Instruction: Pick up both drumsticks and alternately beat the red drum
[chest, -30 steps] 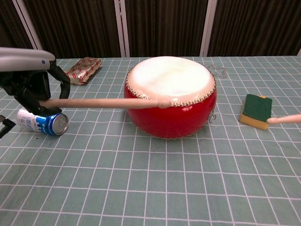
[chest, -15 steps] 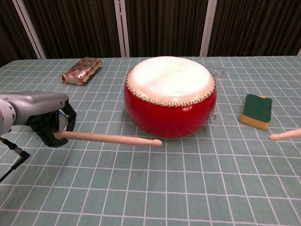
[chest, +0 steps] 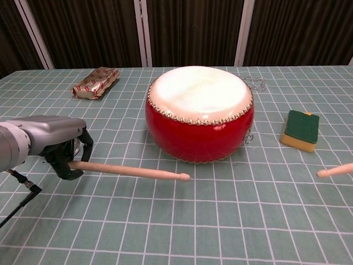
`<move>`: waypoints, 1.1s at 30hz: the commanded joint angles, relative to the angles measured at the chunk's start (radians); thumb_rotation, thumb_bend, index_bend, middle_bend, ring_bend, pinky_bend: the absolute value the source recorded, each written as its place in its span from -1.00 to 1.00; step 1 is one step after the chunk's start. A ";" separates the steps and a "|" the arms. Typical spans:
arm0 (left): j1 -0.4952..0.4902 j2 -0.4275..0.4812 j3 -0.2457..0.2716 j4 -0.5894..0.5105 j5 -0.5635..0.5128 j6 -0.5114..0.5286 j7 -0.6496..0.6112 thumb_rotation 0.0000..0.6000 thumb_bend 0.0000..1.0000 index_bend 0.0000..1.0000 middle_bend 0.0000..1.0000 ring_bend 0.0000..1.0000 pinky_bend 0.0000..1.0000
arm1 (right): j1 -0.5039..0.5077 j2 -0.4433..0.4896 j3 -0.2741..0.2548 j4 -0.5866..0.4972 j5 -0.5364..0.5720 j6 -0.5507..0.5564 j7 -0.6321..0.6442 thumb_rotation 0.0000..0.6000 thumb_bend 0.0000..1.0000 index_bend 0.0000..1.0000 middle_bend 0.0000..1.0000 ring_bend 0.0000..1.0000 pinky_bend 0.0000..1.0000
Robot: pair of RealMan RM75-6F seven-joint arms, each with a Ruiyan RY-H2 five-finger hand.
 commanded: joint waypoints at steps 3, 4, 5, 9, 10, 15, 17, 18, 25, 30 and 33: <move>0.006 0.010 0.004 -0.007 -0.003 -0.004 0.010 1.00 -0.36 -0.04 1.00 1.00 1.00 | 0.002 0.005 -0.001 -0.011 0.019 -0.015 -0.027 1.00 -0.02 0.01 1.00 1.00 0.92; 0.007 0.013 0.006 -0.010 -0.005 -0.007 0.013 1.00 -0.38 -0.05 1.00 1.00 1.00 | 0.003 0.006 -0.001 -0.013 0.024 -0.019 -0.033 1.00 -0.05 -0.06 1.00 1.00 0.90; 0.007 0.018 0.008 -0.012 -0.008 -0.009 0.018 1.00 -0.41 -0.07 1.00 1.00 1.00 | 0.005 0.008 -0.003 -0.016 0.031 -0.025 -0.046 1.00 -0.08 -0.13 1.00 1.00 0.89; 0.009 0.028 0.007 -0.020 -0.014 -0.015 0.025 1.00 -0.56 -0.15 1.00 1.00 1.00 | 0.008 0.008 -0.005 -0.025 0.043 -0.030 -0.082 1.00 -0.20 -0.29 1.00 1.00 0.87; 0.009 0.030 0.008 -0.020 -0.013 -0.016 0.027 1.00 -0.60 -0.17 1.00 1.00 1.00 | 0.008 0.007 -0.005 -0.028 0.046 -0.030 -0.089 1.00 -0.23 -0.32 1.00 1.00 0.86; 0.013 0.036 0.009 -0.025 -0.009 -0.018 0.026 1.00 -0.66 -0.26 1.00 1.00 1.00 | 0.011 0.007 -0.006 -0.033 0.059 -0.035 -0.113 1.00 -0.29 -0.42 1.00 1.00 0.85; 0.017 0.041 0.010 -0.028 -0.001 -0.018 0.023 1.00 -0.66 -0.27 1.00 1.00 1.00 | 0.012 0.007 -0.005 -0.035 0.069 -0.037 -0.122 1.00 -0.30 -0.43 1.00 1.00 0.84; 0.020 0.045 0.012 -0.031 0.005 -0.017 0.019 1.00 -0.66 -0.27 1.00 1.00 1.00 | 0.012 0.008 -0.004 -0.036 0.075 -0.038 -0.127 1.00 -0.30 -0.43 1.00 1.00 0.84; 0.061 0.089 0.041 -0.059 0.143 0.002 -0.047 1.00 -0.66 -0.47 0.67 0.75 0.81 | 0.009 0.009 0.003 -0.041 0.084 -0.028 -0.123 1.00 -0.30 -0.52 0.78 0.82 0.66; 0.146 0.162 0.108 -0.086 0.373 0.044 -0.188 1.00 -0.66 -0.72 -0.01 0.20 0.28 | -0.006 0.007 0.023 -0.037 0.064 0.011 -0.068 1.00 -0.30 -0.62 0.49 0.57 0.38; 0.213 0.216 0.158 -0.076 0.522 0.073 -0.308 1.00 -0.67 -0.86 -0.40 -0.19 -0.01 | -0.021 0.005 0.037 -0.030 0.035 0.046 -0.011 1.00 -0.30 -0.69 0.28 0.38 0.14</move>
